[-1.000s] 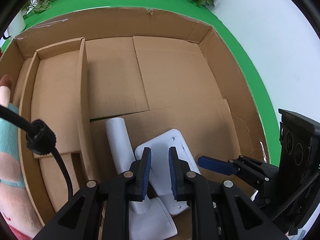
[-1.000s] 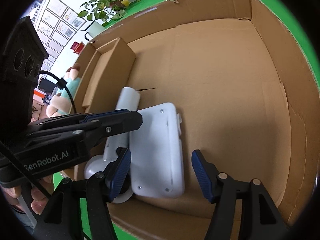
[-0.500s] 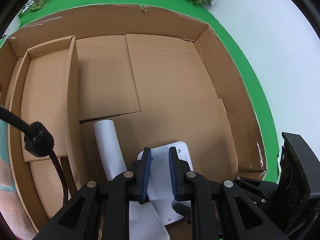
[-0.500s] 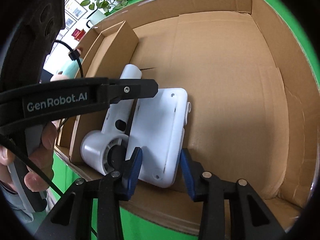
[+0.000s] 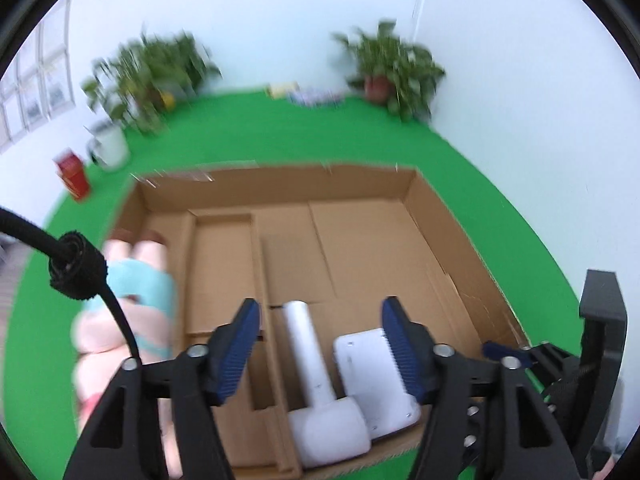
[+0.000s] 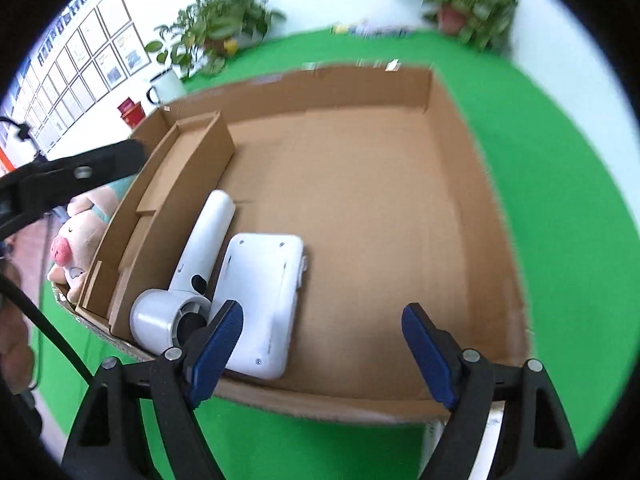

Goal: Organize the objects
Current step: 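Lower the white device beside the fan and open the right gripper, then move the right gripper to the white-green medicine box and grasp it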

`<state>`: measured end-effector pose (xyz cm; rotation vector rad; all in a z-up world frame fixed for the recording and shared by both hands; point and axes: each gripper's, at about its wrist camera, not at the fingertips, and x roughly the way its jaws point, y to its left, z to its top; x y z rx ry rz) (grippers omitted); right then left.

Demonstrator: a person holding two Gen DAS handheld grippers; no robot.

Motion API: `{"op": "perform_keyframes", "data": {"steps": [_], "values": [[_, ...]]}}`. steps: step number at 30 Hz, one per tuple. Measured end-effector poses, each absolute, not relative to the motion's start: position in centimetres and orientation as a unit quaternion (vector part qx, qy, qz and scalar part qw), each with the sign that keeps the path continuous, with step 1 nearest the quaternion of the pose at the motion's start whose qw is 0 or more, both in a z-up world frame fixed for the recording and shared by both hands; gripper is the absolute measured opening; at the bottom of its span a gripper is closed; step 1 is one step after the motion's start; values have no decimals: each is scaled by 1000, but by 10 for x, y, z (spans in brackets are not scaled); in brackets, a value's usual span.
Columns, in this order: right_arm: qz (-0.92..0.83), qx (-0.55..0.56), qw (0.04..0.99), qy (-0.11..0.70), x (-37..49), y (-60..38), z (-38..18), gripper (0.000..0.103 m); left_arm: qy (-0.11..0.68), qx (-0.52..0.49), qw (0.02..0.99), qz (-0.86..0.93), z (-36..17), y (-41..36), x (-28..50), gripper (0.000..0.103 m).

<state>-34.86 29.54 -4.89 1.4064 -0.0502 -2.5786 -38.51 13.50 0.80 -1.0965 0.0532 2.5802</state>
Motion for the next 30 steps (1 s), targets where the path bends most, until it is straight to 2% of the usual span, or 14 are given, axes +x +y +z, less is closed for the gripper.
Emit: {"op": "perform_keyframes", "data": {"steps": [5,8,9,18,19,22,24,26,28,30], "values": [[-907,415,76,6,-317,289,-30,82,72,-318,119,938,19,129,-326,76],[-926,372,57,26,-293,283,-23,83,84,-290,89,949,21,127,-289,92],[-929,365,52,32,-289,280,-23,83,80,-282,82,953,21,125,-280,93],[-943,327,55,40,-246,278,-18,83,62,-260,47,963,16,125,-204,92],[-942,328,57,43,-245,276,-19,83,65,-263,46,962,16,126,-198,90],[-938,336,73,49,-238,276,-20,82,81,-274,40,957,15,133,-190,65],[-940,328,82,46,-232,277,-19,81,81,-291,41,953,11,136,-186,36],[-944,317,84,40,-227,280,-16,79,76,-299,44,950,7,138,-186,18],[-945,312,91,32,-223,283,-16,60,77,-298,38,951,4,138,-183,17],[-947,308,89,29,-220,285,-15,54,77,-297,29,951,3,139,-181,20]]}}
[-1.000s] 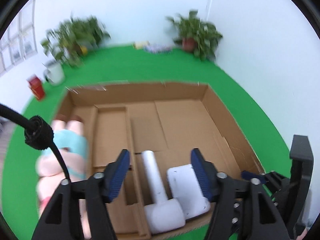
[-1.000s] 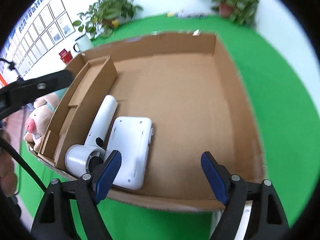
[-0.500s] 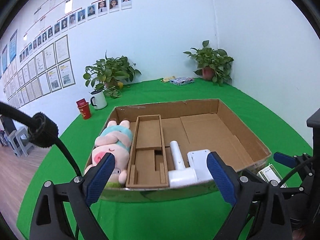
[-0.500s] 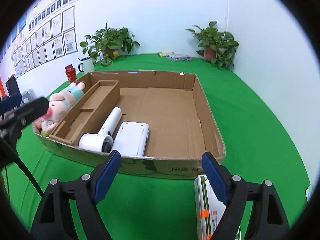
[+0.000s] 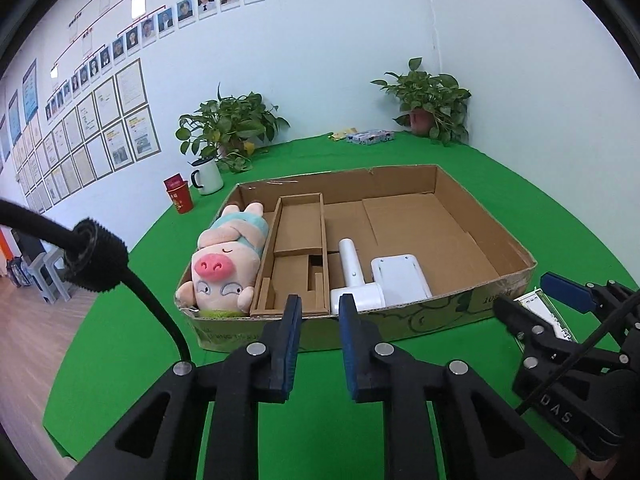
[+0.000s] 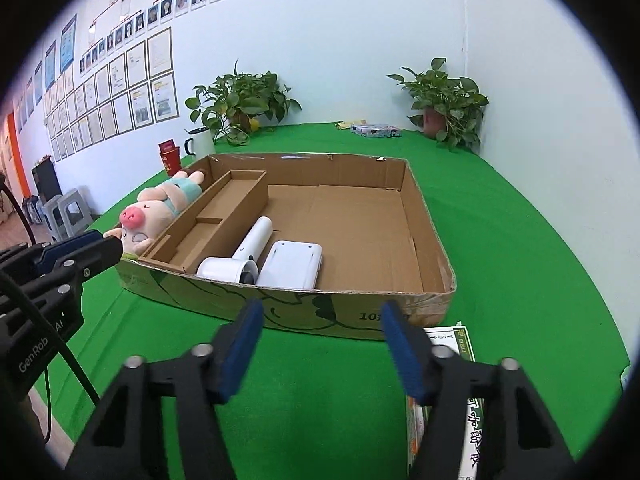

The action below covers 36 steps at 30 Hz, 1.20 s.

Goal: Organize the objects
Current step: 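Move the right gripper to the white-green medicine box and grasp it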

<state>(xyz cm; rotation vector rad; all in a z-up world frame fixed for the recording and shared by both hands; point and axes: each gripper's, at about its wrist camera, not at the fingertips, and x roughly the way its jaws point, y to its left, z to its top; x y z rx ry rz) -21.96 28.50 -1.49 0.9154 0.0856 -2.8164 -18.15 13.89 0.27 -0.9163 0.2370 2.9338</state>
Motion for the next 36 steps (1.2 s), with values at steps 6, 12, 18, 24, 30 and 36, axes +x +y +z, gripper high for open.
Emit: {"op": "perform_keyframes", "data": {"steps": [6,12,18,24,30,36], "values": [[-961,266,74,7,-208,295,-8,89,73,-304,19,950,0,135,-187,80],[-959,268,92,20,-208,297,-12,89,69,-314,19,947,-7,132,-196,80],[-949,309,47,28,-216,326,-31,89,59,-334,30,940,-19,127,-206,80],[-915,403,-4,22,-230,384,-74,89,40,-374,60,925,-40,129,-214,80],[-899,437,33,-13,-224,395,-94,86,40,-401,79,912,-60,137,-218,79],[-890,453,46,16,-222,379,-105,61,27,-409,86,908,-63,127,-219,78]]}}
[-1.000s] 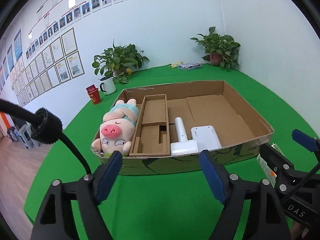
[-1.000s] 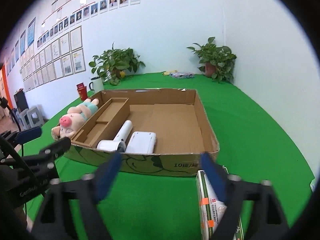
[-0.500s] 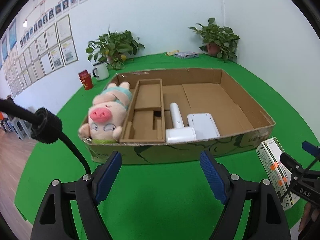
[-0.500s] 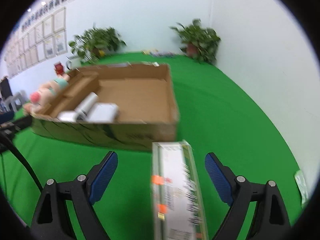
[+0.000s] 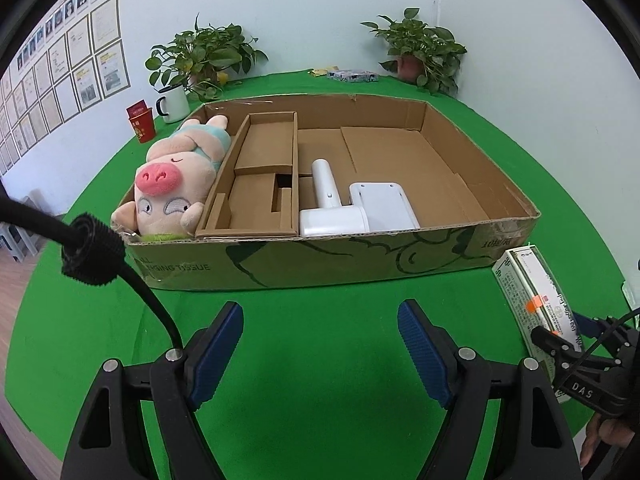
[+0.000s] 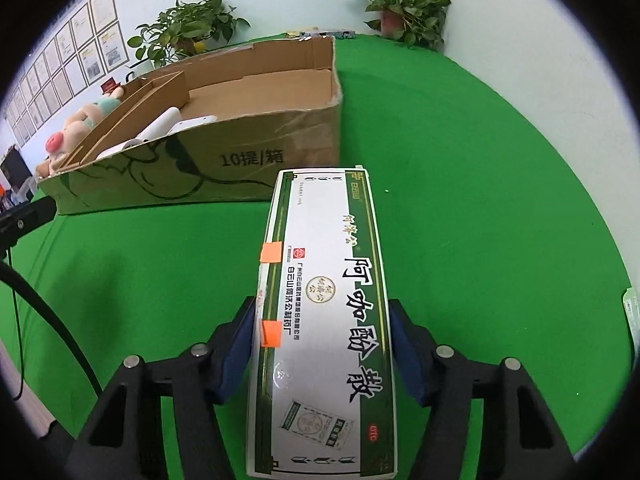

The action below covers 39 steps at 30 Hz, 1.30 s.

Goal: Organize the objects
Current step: 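Move the right gripper to the white-green medicine box and grasp it, then lift the medicine box and carry it over the box with the right gripper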

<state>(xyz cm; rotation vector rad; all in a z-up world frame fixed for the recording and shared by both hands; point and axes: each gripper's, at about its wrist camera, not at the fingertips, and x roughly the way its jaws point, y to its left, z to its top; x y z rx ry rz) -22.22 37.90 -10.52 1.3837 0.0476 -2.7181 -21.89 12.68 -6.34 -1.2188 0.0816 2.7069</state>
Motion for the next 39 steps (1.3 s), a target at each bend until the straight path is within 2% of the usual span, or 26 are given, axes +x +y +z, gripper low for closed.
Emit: {"op": "perform_keyframes", "data": {"steps": [6,10,11,12,13,19,25,31,35,39], "values": [[-890,444,104,-3,-210,350,-94,61,-19,-433,116,894,-66,114,-227,73],[-889,428,164,-8,-205,319,-83,64,-86,-462,173,866,-74,107,-234,73],[-889,423,177,-5,-203,312,-83,67,-96,-467,185,859,-76,107,-235,73],[-887,423,187,2,-202,305,-85,78,-105,-472,196,853,-79,106,-236,73],[-886,423,192,9,-200,301,-86,82,-117,-482,215,841,-84,107,-237,73],[-885,419,201,42,-191,290,-93,82,-170,-526,281,784,-115,118,-245,73],[-881,438,170,47,-198,289,-104,82,-196,-555,334,736,-136,140,-252,61],[-881,438,170,51,-200,288,-108,82,-210,-568,343,718,-145,147,-257,58],[-879,443,169,55,-201,287,-112,82,-218,-571,339,716,-149,147,-258,52],[-868,462,176,47,-202,286,-113,76,-225,-572,337,713,-151,147,-259,51]]}}
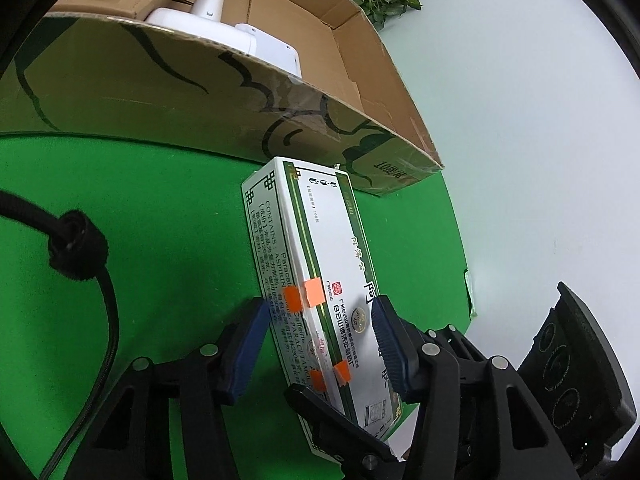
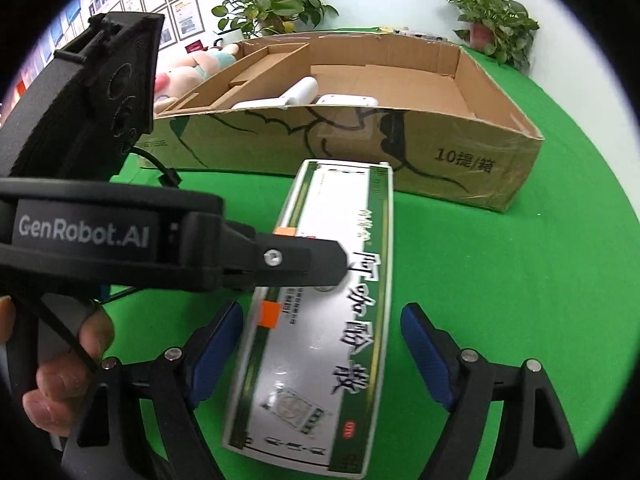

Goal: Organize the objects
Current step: 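Lift the medicine box and carry it over the box with the right gripper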

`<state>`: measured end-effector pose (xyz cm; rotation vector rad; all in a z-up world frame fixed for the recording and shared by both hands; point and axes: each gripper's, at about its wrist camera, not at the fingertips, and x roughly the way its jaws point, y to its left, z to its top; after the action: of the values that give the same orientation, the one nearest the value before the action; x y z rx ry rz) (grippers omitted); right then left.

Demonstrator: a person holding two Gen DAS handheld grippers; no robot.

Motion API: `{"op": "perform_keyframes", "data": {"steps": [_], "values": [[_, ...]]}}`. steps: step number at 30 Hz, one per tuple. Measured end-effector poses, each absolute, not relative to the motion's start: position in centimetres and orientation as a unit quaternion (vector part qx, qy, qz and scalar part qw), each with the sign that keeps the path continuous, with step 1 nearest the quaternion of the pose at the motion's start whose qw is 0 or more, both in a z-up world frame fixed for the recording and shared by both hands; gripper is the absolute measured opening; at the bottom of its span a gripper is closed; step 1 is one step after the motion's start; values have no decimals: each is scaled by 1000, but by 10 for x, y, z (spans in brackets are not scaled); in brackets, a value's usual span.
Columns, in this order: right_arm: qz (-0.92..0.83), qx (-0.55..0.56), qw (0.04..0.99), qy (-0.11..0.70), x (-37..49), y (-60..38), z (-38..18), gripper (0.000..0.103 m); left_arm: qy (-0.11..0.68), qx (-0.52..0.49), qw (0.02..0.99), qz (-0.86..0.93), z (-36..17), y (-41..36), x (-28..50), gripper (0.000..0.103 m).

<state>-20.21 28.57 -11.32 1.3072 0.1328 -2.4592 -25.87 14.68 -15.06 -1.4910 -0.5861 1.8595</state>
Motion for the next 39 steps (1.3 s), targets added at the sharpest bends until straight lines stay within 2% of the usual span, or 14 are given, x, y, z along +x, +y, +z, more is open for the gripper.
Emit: {"op": "perform_keyframes", "data": {"steps": [2,8,14,21,39], "values": [[-869,462,173,50,-201,285,-113,67,-226,-572,335,714,-151,147,-259,51],[-866,467,178,18,-200,294,-112,65,-216,-573,331,718,-149,153,-257,50],[-844,483,216,-91,-204,317,-114,65,-225,-573,336,713,-148,155,-253,47],[-856,463,218,-79,-196,317,-103,64,-218,-557,343,725,-130,159,-249,42],[-933,306,188,-30,-215,316,16,62,-166,-406,403,803,39,174,-282,40]]}}
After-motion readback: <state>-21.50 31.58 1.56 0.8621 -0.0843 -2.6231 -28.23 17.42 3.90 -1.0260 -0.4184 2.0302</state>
